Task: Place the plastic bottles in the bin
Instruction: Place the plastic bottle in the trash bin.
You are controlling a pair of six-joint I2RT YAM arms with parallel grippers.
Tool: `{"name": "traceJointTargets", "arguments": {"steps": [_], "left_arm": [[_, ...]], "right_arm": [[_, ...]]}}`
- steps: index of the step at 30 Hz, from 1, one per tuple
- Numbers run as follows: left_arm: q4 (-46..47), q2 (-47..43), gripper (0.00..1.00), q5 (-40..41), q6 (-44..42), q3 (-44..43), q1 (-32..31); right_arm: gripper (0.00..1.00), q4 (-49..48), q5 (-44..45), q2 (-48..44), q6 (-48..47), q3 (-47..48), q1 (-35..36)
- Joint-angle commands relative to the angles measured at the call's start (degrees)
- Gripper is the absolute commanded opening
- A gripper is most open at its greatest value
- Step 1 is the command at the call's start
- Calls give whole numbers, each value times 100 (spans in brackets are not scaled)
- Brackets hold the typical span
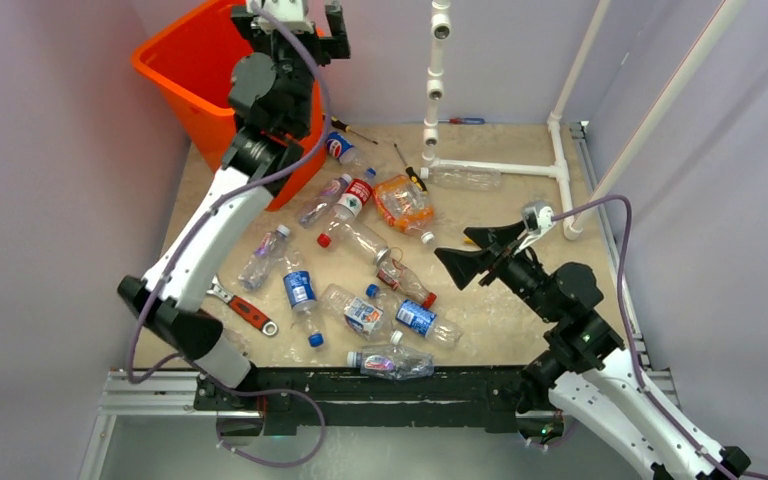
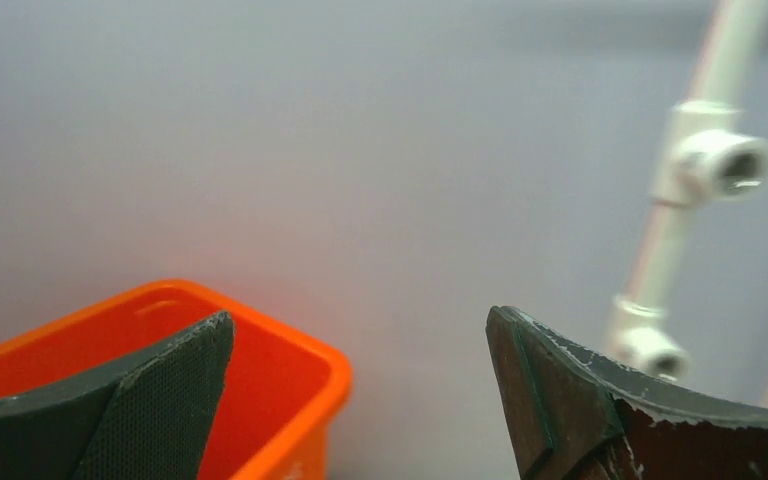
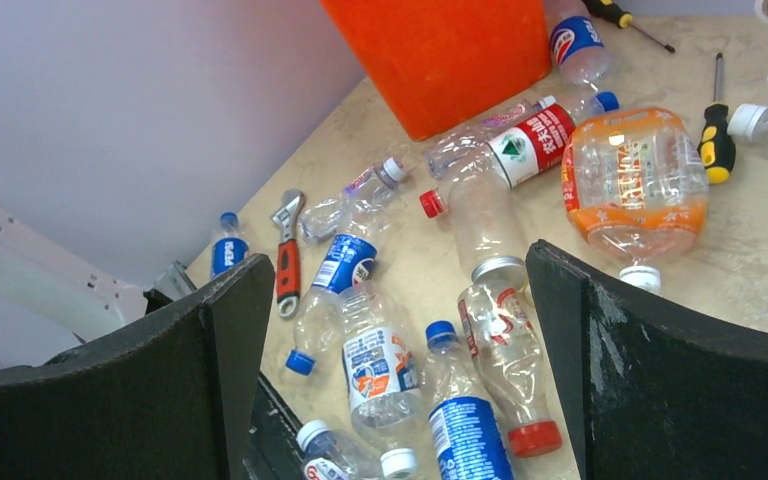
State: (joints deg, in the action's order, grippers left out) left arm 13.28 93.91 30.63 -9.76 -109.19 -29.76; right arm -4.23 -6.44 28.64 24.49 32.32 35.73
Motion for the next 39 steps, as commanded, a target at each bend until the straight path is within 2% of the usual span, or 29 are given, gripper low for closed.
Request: {"name": "traceJointTargets", "arguments": {"steps": [1, 8, 10, 15, 23, 27, 31, 34, 39], "left_arm": [[-1005, -852, 96, -792, 1231, 414, -383], [-2619, -1164, 99, -422, 2241, 2005, -1584], [-3067, -1175, 99, 84, 2317, 2294, -1868], [-3939, -1336, 99, 774, 2535, 2906, -2113], [-3184, -2372, 99, 601, 3278, 4444, -2097], [-2474, -2840, 99, 200, 3206, 5117, -2091], [-2512, -2768, 99, -290, 3258, 5173, -2088], [-2739, -2640, 99, -516, 3403, 5075, -2091], [-2775, -2705, 99, -894, 3416, 5001, -2092]], "right_arm": [[99, -230, 168, 146, 414, 108, 31], [99, -274, 447, 494, 526, -3, 28], [99, -337, 529, 556, 512, -65, 30], [99, -192, 1087, 815, 449, -112, 26], [96, 346, 1865, 1650, 661, -97, 30], [92, 291, 1853, 2242, 643, -51, 27], [89, -8, 1532, 3041, 560, -27, 28], [88, -637, 1413, 3530, 673, -121, 20], [83, -1635, 1843, 4407, 786, 20, -57]]}}
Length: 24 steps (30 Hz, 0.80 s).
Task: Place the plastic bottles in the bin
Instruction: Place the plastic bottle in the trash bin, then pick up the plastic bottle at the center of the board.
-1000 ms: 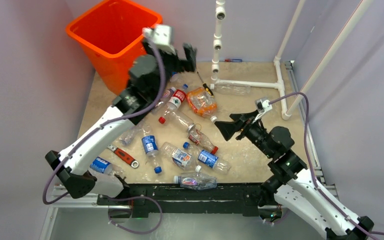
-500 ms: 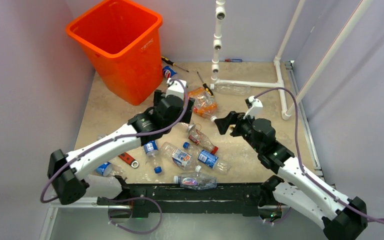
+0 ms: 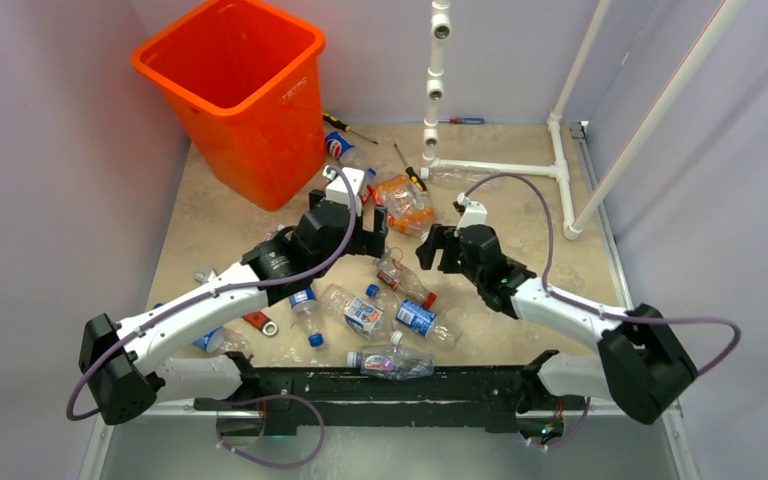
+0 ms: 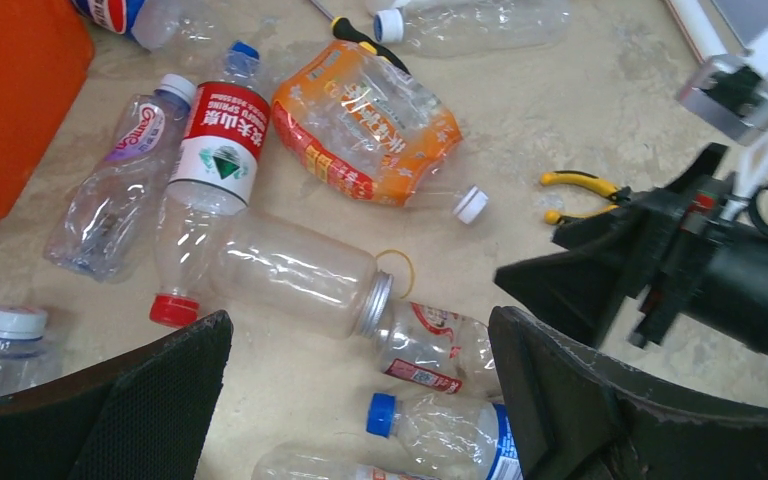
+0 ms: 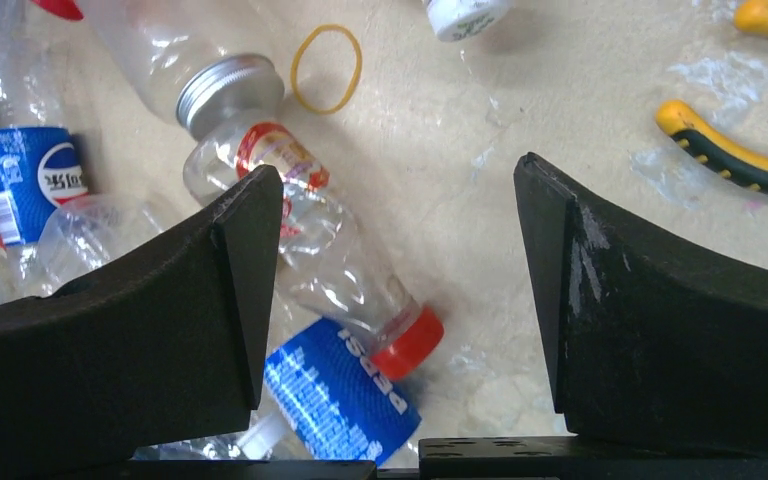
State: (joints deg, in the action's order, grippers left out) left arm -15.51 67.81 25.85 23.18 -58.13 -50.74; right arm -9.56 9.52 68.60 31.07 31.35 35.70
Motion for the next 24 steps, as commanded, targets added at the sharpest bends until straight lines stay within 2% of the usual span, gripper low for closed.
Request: {"name": "traceJointTargets", "arguments": {"steps": [1, 4, 7, 10, 17, 24], "left_arm": [[32, -115, 99, -408, 77, -173, 10], [-337, -152, 99, -387, -204, -422, 10], [-153, -401, 99, -24, -301, -123, 5], [54, -600, 99, -26, -270, 224, 8], [-22, -567, 99, 11, -236, 181, 6], [-31, -544, 98, 77, -243, 203, 9]], "right_arm": [[82, -1288, 228, 542, 157, 124, -88], [81, -1710, 111, 1058, 227, 177, -221], [77, -1987, 14, 1543, 212, 263, -321], [72, -2013, 34, 1866, 159, 395, -414], [65, -2146, -15, 2393, -311, 780, -489], [52, -2020, -92, 2944, -469, 1178, -550]]}}
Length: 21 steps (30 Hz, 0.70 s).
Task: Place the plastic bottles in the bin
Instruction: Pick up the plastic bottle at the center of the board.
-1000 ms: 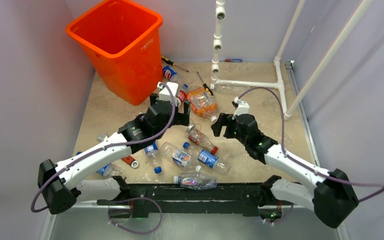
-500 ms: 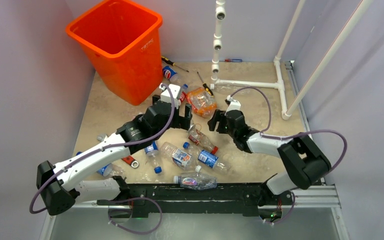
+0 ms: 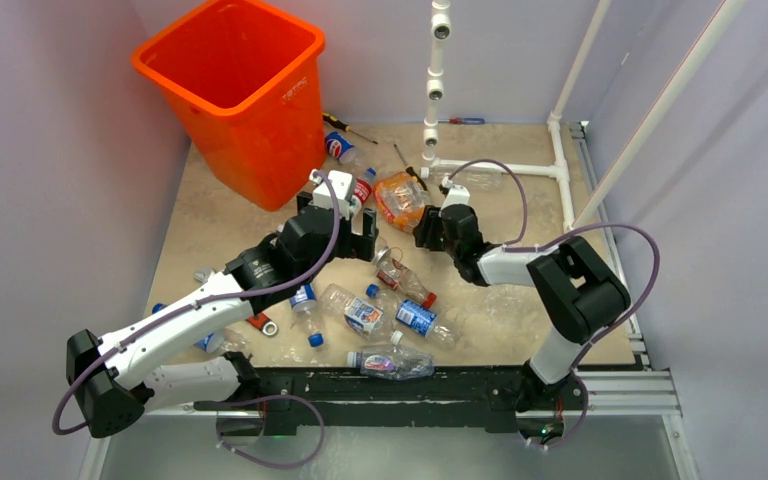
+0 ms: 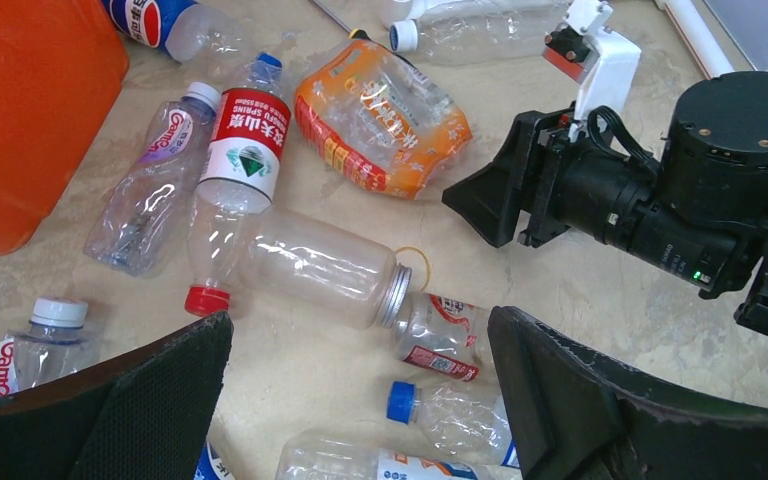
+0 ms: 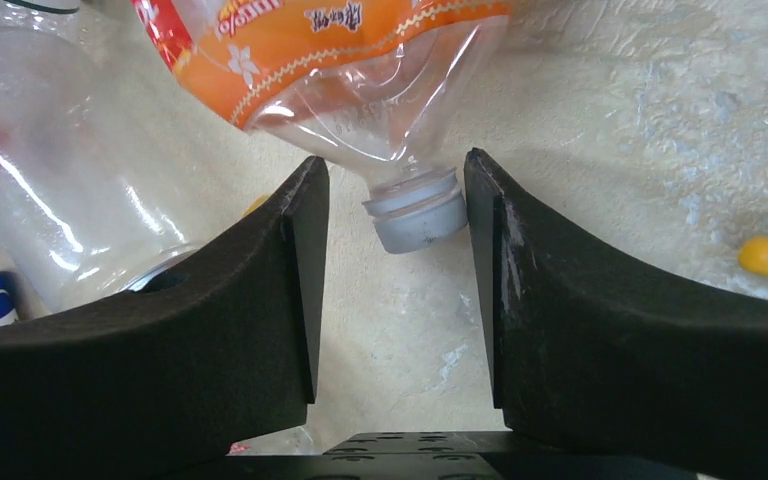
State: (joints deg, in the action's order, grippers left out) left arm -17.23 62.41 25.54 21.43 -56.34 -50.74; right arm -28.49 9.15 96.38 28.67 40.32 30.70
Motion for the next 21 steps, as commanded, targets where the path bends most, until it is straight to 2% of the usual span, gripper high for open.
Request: {"name": "traceJointTargets", "arguments": {"steps": [1, 4, 10, 14, 17, 19, 21], "left_arm": [[141, -5, 99, 124, -67, 22, 6], [139, 27, 98, 143, -67, 31, 11], [155, 83, 98, 119, -62, 26, 19], [151, 102, 98, 130, -72, 28, 20], [163, 89, 98, 163, -85, 35, 17], [215, 51, 98, 218, -92, 66, 18], [340, -18, 97, 320, -107, 127, 15]], "right_arm": [[50, -122, -62, 178, -242, 281, -54], [46, -91, -109, 165, -261, 254, -64], [44, -26, -255, 140, -347, 231, -67], [28, -18, -308, 117, -378, 166, -74], [16, 5, -185, -231, -576, 65, -71], [0, 328, -176, -631, -637, 22, -24], [0, 725, -191, -1180, -656, -103, 68]]}}
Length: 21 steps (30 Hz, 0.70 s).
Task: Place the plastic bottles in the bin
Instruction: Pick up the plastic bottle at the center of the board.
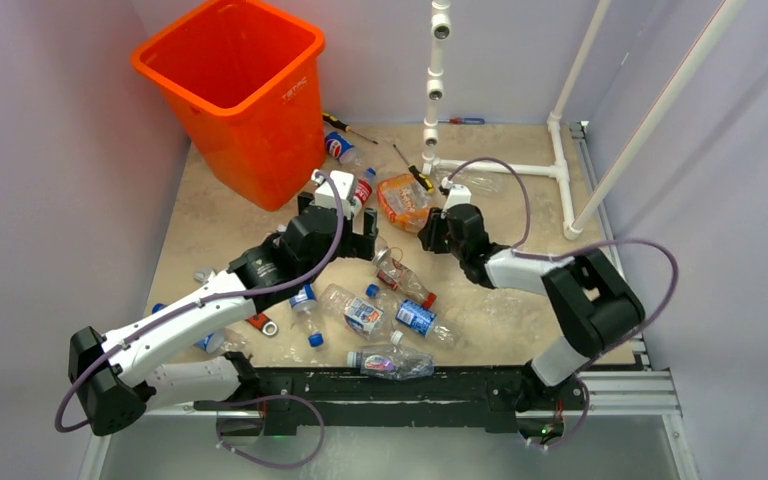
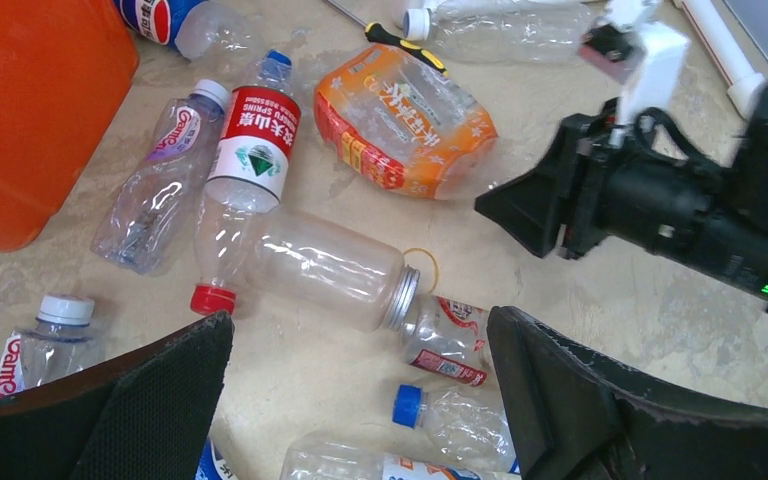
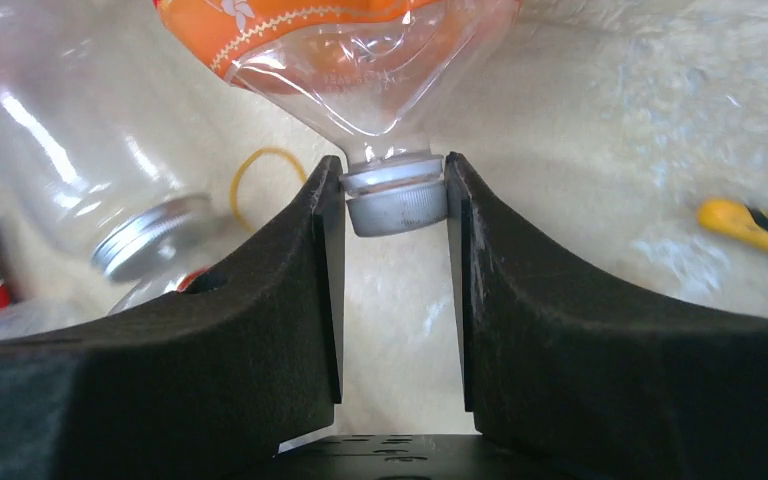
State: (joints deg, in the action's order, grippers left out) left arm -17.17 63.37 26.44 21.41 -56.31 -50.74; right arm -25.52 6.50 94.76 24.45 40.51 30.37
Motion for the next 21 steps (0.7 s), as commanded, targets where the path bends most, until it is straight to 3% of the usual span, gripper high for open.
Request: {"name": "traceJointTargets", "arguments": {"steps": [1, 7, 12, 16, 21], "left_arm": [[417, -163, 97, 246, -110, 160, 15], [1335, -678, 95, -41, -357, 672, 28], [1808, -1054, 97, -321, -678, 809, 51], [2003, -1399, 97, -1466, -1512, 817, 47], [2070, -1894, 97, -3644, -3178, 881, 47]], "right_arm": [[0, 621, 52, -1361, -249, -218, 158], [0, 2291, -701, -3308, -488, -332, 249], [0, 3545, -1241, -4133, -678, 146, 288], [0, 4083, -1387, -4436, -626, 615, 289], [0, 5095, -1312, -4269, -694, 1513, 286]]}}
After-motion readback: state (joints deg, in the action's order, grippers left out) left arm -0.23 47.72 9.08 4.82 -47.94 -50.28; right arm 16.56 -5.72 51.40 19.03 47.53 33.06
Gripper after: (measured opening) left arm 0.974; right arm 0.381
